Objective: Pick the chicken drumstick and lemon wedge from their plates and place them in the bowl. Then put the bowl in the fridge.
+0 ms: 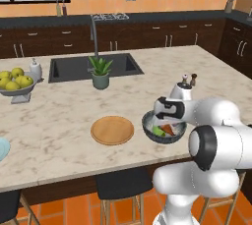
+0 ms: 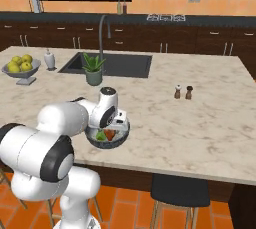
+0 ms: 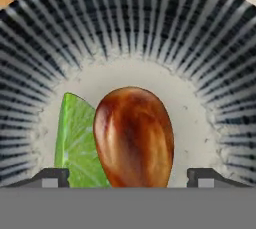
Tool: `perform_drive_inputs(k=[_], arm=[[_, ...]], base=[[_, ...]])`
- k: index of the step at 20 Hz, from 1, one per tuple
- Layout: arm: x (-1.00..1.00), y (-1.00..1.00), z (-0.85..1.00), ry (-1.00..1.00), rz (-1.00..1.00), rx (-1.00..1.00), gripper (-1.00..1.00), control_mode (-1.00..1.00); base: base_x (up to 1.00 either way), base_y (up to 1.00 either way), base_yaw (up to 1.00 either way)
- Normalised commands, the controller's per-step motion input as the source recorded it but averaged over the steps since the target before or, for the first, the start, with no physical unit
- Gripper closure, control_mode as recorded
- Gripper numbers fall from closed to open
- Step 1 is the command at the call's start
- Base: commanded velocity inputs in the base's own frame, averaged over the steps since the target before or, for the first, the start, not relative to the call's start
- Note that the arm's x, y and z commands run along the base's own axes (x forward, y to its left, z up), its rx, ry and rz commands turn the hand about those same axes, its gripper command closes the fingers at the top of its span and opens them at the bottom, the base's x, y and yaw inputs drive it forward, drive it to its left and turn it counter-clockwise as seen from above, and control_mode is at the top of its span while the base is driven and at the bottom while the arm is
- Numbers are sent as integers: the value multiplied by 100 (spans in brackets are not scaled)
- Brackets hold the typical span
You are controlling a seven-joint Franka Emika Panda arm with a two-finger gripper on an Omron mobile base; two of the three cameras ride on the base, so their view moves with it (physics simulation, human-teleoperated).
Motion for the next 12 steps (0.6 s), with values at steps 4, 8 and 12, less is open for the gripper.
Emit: perform_drive_inputs(k=[4,8,12], arm=[[-55,-2,62,-4,0,2,-100,-100],[-37,-19,63,-2,-8,0,-100,-100],[-6,-72,17,0,-17,1,-100,-100]], base=[[0,0,0],[0,0,0],[0,0,0]])
